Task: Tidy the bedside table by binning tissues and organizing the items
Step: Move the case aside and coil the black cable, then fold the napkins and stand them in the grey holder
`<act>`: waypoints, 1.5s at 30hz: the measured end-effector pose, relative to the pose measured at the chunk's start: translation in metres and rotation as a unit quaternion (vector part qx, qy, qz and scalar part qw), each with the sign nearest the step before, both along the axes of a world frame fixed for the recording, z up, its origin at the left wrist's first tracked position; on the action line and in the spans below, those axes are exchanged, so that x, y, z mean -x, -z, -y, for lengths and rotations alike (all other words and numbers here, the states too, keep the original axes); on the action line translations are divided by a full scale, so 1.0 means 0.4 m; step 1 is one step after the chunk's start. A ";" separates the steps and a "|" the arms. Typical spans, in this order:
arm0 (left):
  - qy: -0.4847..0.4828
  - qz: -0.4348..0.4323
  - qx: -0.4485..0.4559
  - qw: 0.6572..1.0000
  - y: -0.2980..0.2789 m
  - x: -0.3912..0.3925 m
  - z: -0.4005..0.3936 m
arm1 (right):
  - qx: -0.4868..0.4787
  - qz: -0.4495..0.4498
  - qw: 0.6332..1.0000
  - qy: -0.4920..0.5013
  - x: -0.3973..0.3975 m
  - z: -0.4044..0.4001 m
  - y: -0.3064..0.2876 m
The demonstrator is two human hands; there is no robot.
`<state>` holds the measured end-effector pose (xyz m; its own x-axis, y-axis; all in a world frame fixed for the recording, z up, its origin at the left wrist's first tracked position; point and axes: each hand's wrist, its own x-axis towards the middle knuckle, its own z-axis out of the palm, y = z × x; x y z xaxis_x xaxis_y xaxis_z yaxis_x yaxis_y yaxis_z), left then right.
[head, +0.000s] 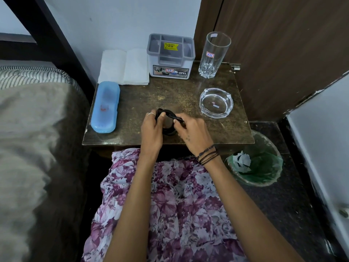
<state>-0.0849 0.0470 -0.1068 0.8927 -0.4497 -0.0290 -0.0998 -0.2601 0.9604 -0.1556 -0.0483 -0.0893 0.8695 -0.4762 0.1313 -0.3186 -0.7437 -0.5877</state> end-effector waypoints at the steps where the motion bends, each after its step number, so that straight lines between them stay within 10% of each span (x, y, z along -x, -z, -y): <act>1: 0.003 0.019 -0.014 1.000 -0.001 0.001 0.001 | -0.011 0.000 1.000 0.007 -0.002 0.003 0.007; 16: -0.035 0.142 -0.183 0.972 0.005 0.000 0.015 | -0.080 0.040 0.978 0.186 -0.089 -0.019 0.065; 31: -0.096 0.196 -0.268 0.938 0.054 -0.139 0.052 | -0.076 0.071 0.994 0.027 -0.236 -0.001 0.083; 40: -0.119 0.277 -0.163 0.939 -0.035 -0.216 0.022 | -0.155 0.072 0.982 0.084 -0.297 0.025 0.017; 45: -0.144 0.207 -0.274 0.928 -0.082 -0.430 -0.020 | -0.138 -0.031 0.985 0.102 -0.418 0.037 -0.011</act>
<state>0.0871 0.0552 -0.0739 0.9591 -0.2103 0.1896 -0.2820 -0.7710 0.5709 0.0116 -0.0631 -0.0850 0.7541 -0.6521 -0.0782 -0.4864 -0.4745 -0.7336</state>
